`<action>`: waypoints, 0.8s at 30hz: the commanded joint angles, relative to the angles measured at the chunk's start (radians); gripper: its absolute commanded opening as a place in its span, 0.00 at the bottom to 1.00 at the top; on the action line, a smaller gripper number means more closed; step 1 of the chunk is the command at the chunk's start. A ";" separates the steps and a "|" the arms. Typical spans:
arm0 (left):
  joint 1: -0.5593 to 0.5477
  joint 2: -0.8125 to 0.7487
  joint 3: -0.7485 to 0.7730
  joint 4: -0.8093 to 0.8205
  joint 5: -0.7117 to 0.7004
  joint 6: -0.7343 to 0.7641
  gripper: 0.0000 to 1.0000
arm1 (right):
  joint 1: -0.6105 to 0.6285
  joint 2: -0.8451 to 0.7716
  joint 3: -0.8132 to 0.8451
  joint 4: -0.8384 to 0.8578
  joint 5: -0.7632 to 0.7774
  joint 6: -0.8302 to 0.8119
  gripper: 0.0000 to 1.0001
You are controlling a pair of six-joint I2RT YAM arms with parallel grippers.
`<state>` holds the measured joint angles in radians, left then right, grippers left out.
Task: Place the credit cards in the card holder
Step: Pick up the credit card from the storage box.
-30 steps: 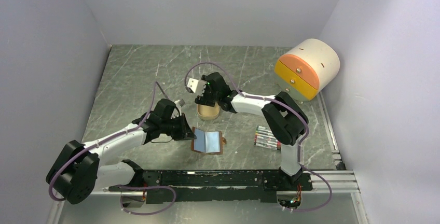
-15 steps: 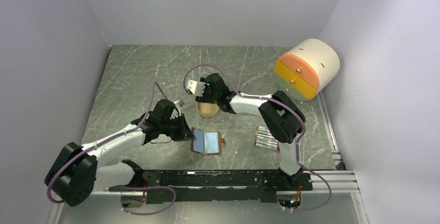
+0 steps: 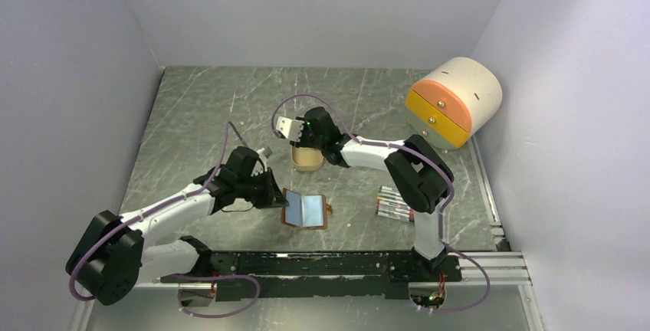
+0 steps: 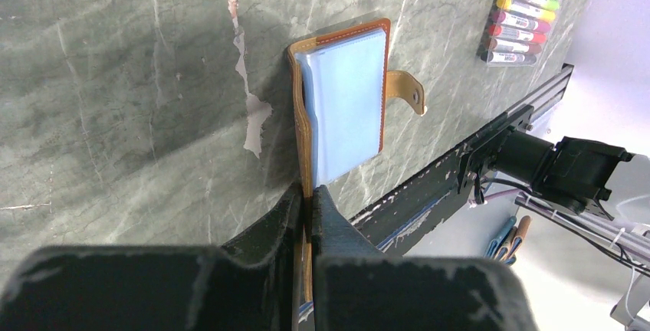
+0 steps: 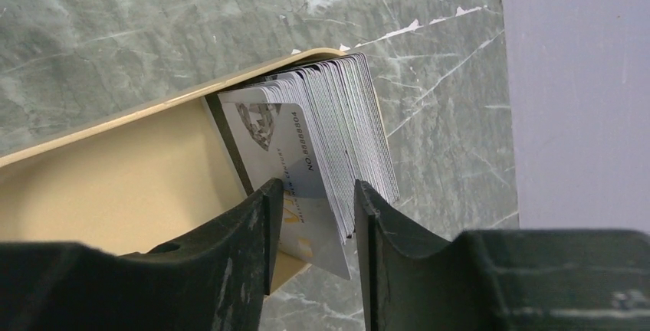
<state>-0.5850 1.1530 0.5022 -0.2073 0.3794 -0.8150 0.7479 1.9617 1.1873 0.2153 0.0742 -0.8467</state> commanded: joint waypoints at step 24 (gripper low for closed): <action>0.005 0.002 0.009 0.007 -0.024 0.004 0.09 | -0.024 -0.146 0.049 -0.225 -0.141 0.082 0.00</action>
<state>-0.5850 1.1538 0.5022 -0.2070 0.3782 -0.8154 0.7349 1.8786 1.1912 0.0757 -0.0360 -0.8238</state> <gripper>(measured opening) 0.092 0.010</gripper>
